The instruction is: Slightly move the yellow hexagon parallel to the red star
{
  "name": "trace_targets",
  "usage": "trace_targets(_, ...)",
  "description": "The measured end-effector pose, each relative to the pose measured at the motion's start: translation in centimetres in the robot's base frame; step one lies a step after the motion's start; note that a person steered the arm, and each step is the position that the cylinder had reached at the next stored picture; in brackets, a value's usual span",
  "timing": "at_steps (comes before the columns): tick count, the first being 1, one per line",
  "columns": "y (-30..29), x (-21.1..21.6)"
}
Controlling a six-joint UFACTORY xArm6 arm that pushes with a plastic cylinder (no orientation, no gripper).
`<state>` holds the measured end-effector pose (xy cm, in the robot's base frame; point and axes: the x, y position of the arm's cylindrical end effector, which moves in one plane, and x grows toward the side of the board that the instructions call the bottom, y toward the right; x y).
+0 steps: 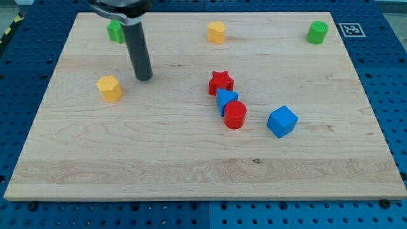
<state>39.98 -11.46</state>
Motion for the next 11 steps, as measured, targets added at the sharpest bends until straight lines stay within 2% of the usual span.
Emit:
trace_targets(1, -1.6, 2.8)
trace_targets(2, -5.6, 3.5)
trace_targets(3, -7.2, 3.5)
trace_targets(6, -6.9, 3.4)
trace_targets(7, -1.5, 2.3)
trace_targets(8, 2.6, -1.7)
trace_targets(9, 3.8, -2.6)
trace_targets(11, 3.7, 4.1)
